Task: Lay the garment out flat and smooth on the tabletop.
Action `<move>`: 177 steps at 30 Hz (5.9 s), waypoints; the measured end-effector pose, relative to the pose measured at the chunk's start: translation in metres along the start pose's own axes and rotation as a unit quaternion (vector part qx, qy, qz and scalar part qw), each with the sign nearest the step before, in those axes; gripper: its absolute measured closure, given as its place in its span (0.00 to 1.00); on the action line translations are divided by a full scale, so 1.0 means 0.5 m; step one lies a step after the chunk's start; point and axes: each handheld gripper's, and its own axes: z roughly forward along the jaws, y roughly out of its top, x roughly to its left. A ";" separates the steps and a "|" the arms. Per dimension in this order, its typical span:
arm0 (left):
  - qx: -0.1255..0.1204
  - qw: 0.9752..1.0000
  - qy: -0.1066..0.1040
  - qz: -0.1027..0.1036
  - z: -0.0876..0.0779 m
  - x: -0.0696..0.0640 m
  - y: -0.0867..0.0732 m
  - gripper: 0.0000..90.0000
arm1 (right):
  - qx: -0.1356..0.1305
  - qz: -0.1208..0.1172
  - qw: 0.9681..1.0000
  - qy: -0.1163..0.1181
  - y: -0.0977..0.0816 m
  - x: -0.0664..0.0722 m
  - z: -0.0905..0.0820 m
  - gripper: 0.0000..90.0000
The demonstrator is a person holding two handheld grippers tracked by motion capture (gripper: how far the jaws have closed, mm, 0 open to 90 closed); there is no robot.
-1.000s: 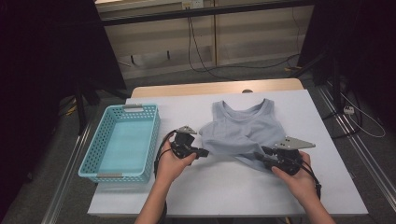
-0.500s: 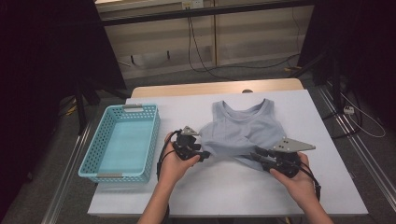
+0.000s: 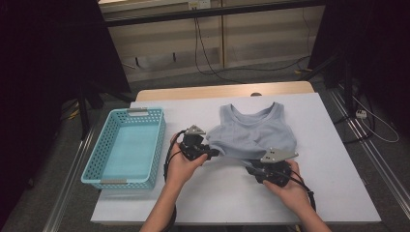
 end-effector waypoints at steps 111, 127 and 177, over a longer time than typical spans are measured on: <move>-0.006 0.999 0.019 -0.049 -0.078 0.013 -0.014 0.23 | 0.003 -0.012 0.996 0.087 0.049 0.037 0.043 0.54; 0.010 0.999 0.021 -0.046 -0.067 0.005 -0.011 0.22 | -0.003 0.030 0.999 0.031 0.012 -0.027 -0.034 0.62; 0.035 0.995 -0.002 -0.092 -0.010 0.037 -0.025 0.84 | 0.040 0.117 0.987 -0.106 -0.048 -0.147 -0.133 0.98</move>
